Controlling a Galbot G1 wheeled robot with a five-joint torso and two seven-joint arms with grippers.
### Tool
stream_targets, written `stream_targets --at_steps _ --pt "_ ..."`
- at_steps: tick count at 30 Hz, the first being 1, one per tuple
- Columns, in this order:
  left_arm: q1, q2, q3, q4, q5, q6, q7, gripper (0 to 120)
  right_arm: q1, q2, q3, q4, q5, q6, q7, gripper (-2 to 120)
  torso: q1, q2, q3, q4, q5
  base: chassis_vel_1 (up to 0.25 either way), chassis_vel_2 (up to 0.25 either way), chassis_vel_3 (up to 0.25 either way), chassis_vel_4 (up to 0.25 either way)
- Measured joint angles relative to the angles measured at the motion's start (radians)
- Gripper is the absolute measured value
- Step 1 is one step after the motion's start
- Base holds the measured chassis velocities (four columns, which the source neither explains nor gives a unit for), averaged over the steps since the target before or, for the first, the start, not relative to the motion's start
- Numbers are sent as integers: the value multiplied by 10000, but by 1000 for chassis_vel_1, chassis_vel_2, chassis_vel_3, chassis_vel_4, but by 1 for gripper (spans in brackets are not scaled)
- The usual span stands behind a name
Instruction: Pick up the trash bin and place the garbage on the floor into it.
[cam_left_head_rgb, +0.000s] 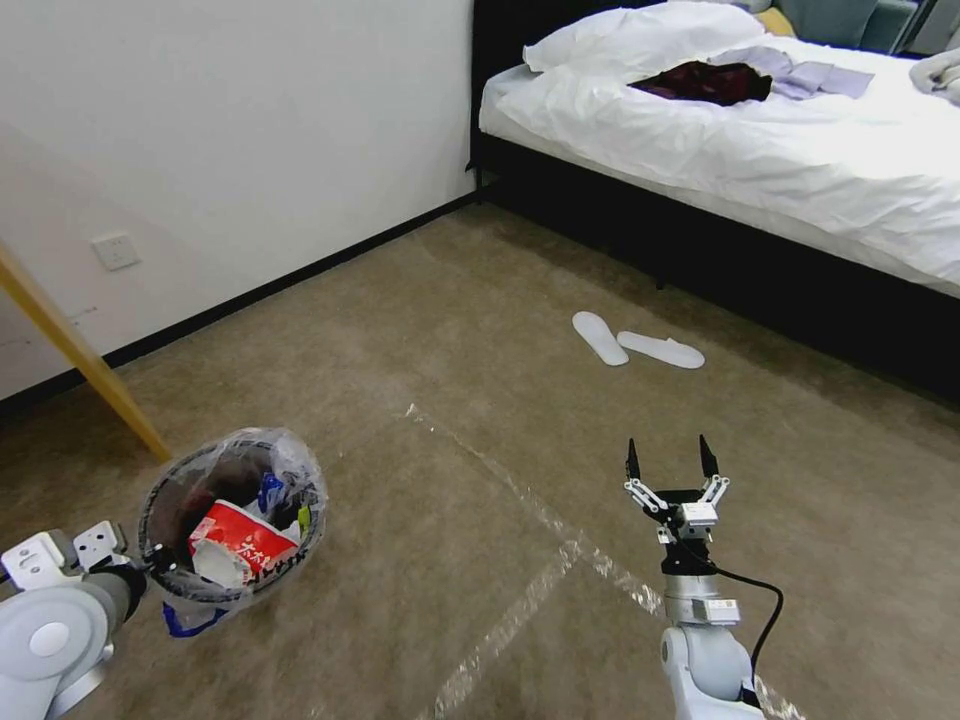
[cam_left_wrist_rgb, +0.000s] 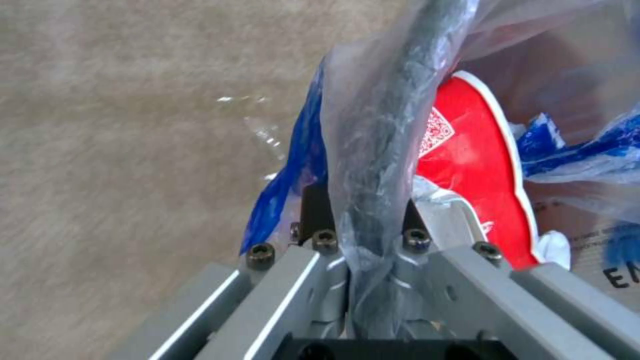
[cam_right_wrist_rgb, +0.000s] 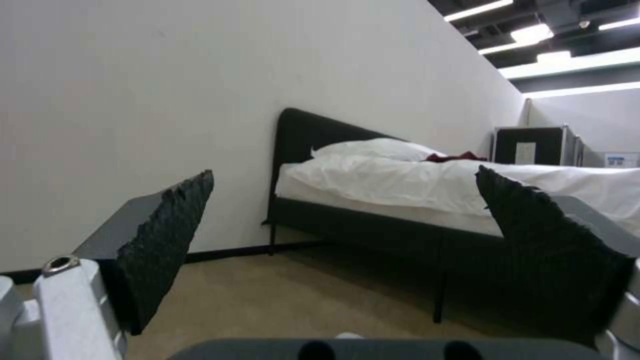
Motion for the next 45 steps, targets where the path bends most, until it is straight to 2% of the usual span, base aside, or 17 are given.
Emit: stream_targets --at_steps 22,34,45 --pt "-24 12 17 6 13 -30 -27 1 24 51 -56 -56 -67 0 44 100 -1 0 -1 2 2 -200 207 188 -204" --pt "14 72 -54 6 -3 -47 -12 1 72 42 -83 -104 -103 1 138 100 -3 0 -1 2 3 -142 140 142 -141" --pt "-93 139 64 67 -18 -63 -12 1 121 70 -89 -235 -117 1 122 100 -3 0 0 0 1 -179 192 184 -187"
